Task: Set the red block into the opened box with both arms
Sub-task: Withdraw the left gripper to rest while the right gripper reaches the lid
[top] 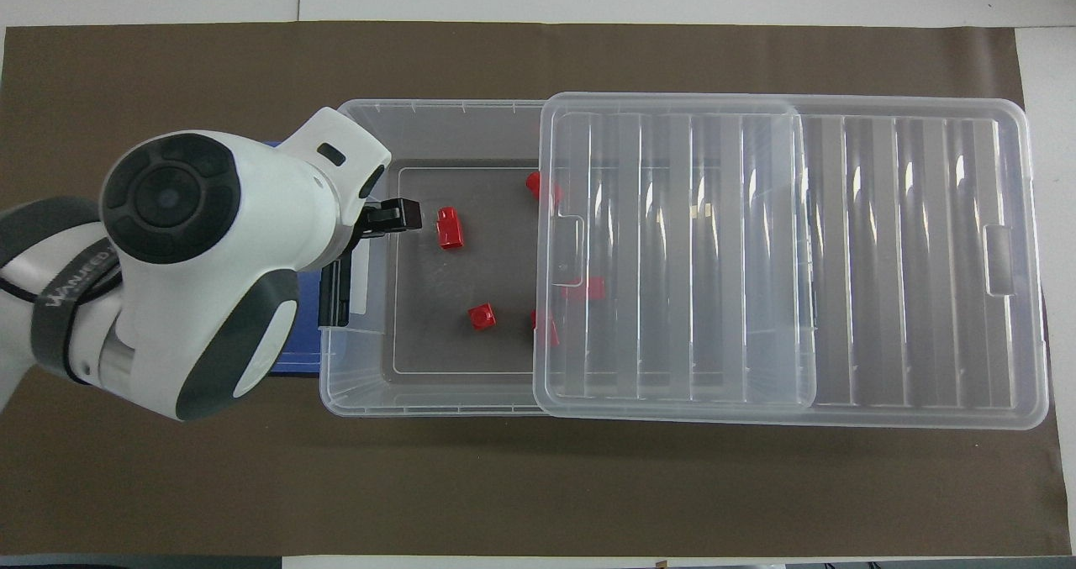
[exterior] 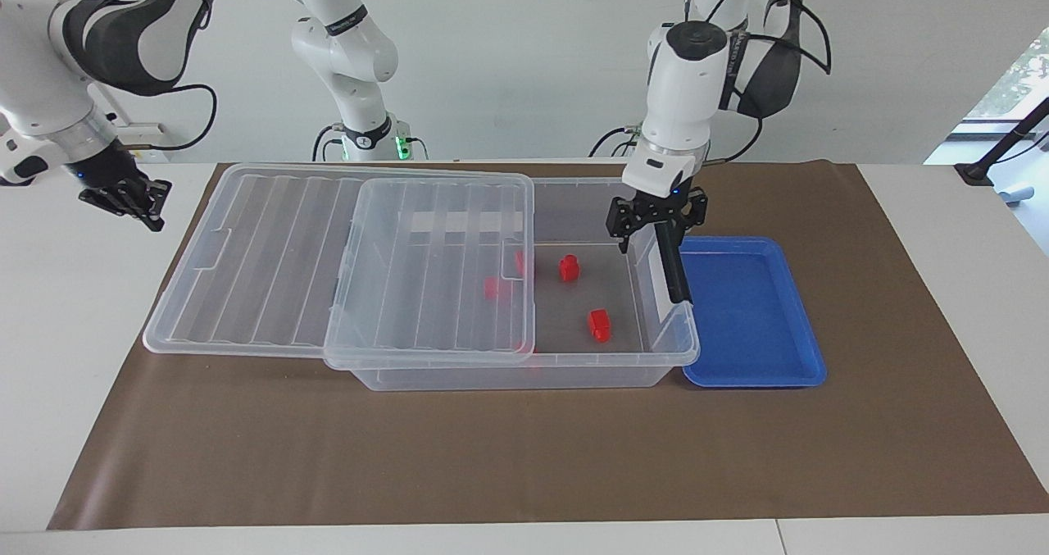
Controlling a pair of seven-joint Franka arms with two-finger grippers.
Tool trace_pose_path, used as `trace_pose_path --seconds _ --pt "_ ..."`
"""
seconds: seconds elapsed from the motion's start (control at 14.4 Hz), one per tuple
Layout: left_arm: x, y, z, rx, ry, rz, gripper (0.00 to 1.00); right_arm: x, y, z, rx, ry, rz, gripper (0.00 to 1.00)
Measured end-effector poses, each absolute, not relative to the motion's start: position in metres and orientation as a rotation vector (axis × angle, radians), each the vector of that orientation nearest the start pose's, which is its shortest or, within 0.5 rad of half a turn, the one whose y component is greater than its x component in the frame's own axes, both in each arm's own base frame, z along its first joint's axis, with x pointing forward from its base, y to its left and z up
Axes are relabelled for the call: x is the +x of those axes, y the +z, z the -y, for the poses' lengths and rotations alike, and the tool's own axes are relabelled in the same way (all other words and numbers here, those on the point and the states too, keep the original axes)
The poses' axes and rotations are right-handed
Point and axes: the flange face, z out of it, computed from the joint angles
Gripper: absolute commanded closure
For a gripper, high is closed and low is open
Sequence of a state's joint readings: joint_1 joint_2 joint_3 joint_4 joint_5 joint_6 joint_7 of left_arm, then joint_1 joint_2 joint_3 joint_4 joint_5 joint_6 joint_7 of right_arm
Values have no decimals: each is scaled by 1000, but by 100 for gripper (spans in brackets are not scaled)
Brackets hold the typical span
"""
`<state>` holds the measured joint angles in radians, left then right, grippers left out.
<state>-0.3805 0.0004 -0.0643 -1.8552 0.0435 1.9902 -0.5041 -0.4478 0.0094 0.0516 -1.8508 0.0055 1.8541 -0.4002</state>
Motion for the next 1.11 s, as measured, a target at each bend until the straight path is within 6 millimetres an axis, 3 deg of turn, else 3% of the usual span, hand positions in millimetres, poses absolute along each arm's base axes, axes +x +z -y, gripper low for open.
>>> trace_pose_path --seconds 0.21,0.42,0.76,1.11 --pt "533 543 185 -3176 -167 -2 0 529 488 211 -3132 6 28 100" --pt "543 558 145 -3162 -140 -102 0 528 472 208 -3135 -3 35 100" --pt "549 590 97 -3145 -106 -212 0 528 464 203 -3134 -2 49 100" --pt "549 607 65 -3143 -59 -227 0 544 465 155 -3134 0 44 100"
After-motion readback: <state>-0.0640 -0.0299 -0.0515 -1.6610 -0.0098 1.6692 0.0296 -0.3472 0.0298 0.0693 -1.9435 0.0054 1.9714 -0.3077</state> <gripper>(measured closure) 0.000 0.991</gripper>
